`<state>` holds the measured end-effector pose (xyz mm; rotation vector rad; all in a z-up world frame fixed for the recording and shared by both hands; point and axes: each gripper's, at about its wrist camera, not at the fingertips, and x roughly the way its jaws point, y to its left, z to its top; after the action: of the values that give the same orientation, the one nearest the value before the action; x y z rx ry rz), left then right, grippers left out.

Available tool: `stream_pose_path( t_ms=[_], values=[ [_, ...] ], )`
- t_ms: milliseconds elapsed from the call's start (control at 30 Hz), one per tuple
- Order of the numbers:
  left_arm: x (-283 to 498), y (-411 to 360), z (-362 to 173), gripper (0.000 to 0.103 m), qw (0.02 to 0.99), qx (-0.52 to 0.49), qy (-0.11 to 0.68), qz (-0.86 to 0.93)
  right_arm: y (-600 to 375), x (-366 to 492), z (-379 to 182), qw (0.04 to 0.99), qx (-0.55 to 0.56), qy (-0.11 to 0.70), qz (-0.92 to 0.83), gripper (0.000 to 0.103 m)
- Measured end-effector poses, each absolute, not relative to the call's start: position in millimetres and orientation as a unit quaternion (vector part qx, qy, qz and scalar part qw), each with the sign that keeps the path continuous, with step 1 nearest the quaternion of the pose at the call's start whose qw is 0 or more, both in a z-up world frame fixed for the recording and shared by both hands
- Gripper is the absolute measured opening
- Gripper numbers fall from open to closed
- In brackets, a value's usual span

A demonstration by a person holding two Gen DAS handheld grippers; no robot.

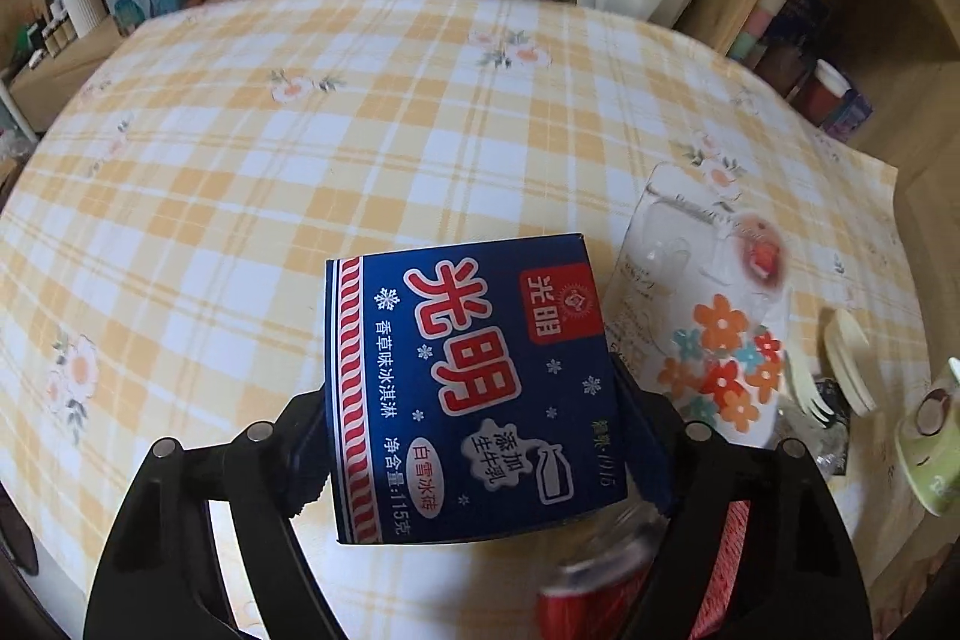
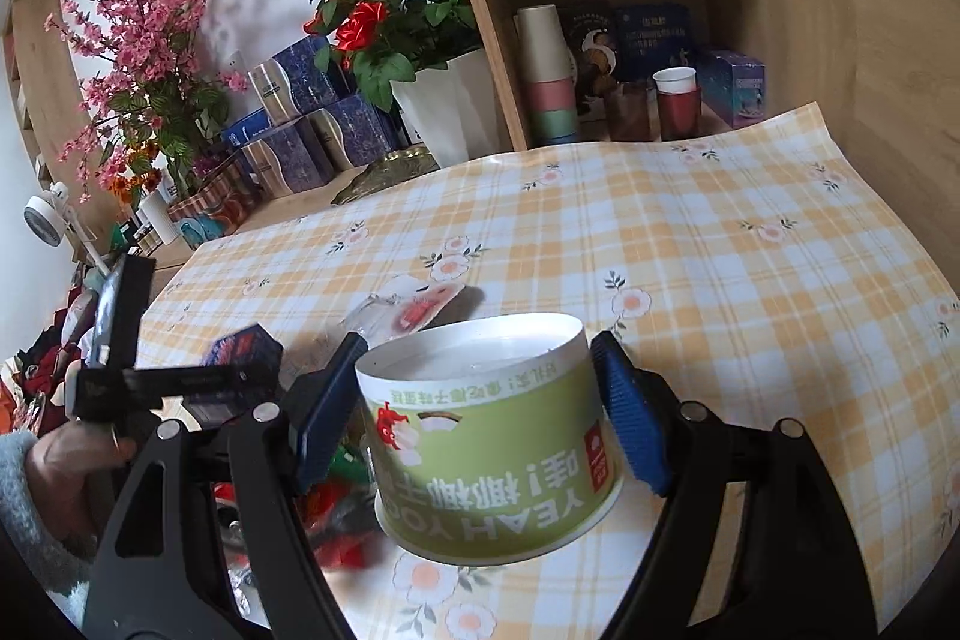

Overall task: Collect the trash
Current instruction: 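Carry the ice cream box over the bin and open the left tool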

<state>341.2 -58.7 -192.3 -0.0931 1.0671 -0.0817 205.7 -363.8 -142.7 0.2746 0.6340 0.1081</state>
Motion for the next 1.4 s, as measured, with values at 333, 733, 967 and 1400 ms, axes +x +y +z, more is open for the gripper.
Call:
stream_pose_path(
  t_ms=[333, 733, 967, 1400],
  values=[
    [294, -40, -134, 0.077, 0.883, -0.058, 0.461, -0.071, -341, 177, -127, 0.942, 0.124, 0.302, 0.074, 0.076],
    [197, -30, -83, 0.077, 0.902, -0.043, 0.411, -0.124, -311, 120, -103, 0.947, 0.105, 0.289, 0.09, 0.076],
    [139, -28, -79, 0.078, 0.906, -0.024, 0.397, -0.149, -294, 83, -95, 0.949, 0.097, 0.285, 0.097, 0.076],
    [53, -24, -120, 0.078, 0.892, -0.003, 0.414, -0.183, -271, 18, -101, 0.952, 0.088, 0.275, 0.099, 0.076]
  ],
)
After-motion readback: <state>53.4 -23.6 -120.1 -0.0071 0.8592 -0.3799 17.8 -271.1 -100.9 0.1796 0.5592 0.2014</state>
